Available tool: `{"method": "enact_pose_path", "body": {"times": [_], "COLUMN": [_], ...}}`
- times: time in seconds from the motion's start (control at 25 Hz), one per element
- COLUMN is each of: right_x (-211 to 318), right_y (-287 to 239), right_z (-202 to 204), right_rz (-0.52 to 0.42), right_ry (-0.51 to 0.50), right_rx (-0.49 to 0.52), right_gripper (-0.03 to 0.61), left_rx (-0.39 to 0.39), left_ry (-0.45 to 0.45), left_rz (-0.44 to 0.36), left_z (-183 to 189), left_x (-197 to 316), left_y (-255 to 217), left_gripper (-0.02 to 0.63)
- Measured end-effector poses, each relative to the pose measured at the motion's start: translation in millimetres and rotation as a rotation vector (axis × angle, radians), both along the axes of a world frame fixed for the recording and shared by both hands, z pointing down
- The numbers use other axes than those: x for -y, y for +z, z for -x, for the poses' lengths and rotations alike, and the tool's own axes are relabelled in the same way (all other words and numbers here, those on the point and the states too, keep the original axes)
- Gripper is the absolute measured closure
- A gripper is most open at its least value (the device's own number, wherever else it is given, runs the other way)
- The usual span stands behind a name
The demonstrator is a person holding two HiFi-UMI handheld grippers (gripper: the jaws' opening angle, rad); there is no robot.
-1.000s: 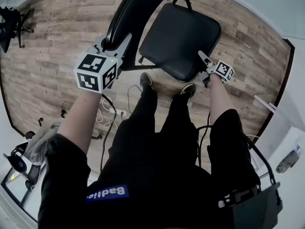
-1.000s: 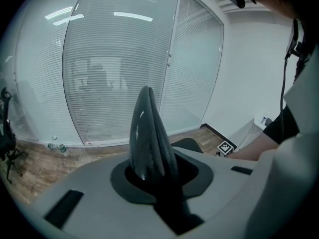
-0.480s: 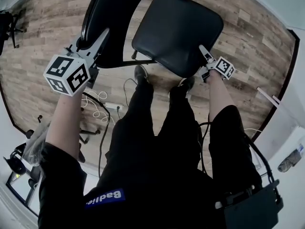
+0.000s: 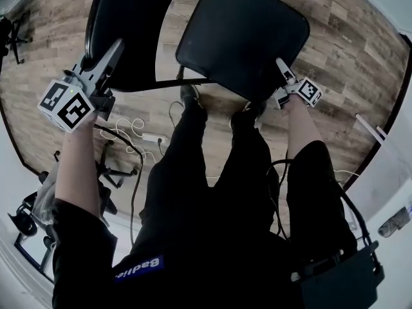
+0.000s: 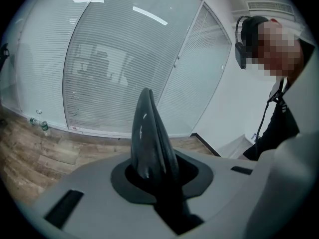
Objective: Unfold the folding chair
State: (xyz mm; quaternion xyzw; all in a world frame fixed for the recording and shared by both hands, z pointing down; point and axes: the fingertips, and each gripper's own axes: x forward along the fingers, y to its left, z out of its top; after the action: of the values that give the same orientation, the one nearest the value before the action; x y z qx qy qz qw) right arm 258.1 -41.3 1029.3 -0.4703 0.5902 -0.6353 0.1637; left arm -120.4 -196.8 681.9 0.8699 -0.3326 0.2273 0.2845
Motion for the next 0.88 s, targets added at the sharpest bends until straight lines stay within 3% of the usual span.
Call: {"method": "enact_pose_path", "body": {"times": [0.24,0.4,0.52,0.56,0.68,0.88], "right_x": [-14.6,-12.1,-8.7,-10.7,-21.3,-50.9], "right_y": [27.5,32.3,32.4,34.2,35.4,-9.0], "right_z": [-13.5,-14.3,-17.8,-19.5,-26.8,-20.6], "right_rz": [0.048,-0.013,-0.031,-0.005,0.108,0.247], "right_ry": [0.038,0.037,0.026,0.035,0.098,0.108], "right_rx": [-0.031,-0.002,-0.045,-0.077,-0.188,-0.342], "right_gripper": [0.307,0.295,0.287,0.272,0.125,0.118], "left_rx": [-0.052,-0.132,-0.148,-0.142,-0.119,-0.043], "left_ry": [-0.005,0.005,-0.026,-0.040,-0.077,-0.144], "left_rz": [0.022,0.040,0.026,0.021,0.010,0.003], "left_z": [4.3,-2.6,-0.6,1.1,6.1,21.1], "left_x": [-1.5,-6.3,-4.4,-4.2,-3.8,-1.1], "left_y": [16.7,17.6,17.4,17.2,17.7,20.7], "left_gripper": [0.538,0.537,0.537,0.537,0.519,0.431]}}
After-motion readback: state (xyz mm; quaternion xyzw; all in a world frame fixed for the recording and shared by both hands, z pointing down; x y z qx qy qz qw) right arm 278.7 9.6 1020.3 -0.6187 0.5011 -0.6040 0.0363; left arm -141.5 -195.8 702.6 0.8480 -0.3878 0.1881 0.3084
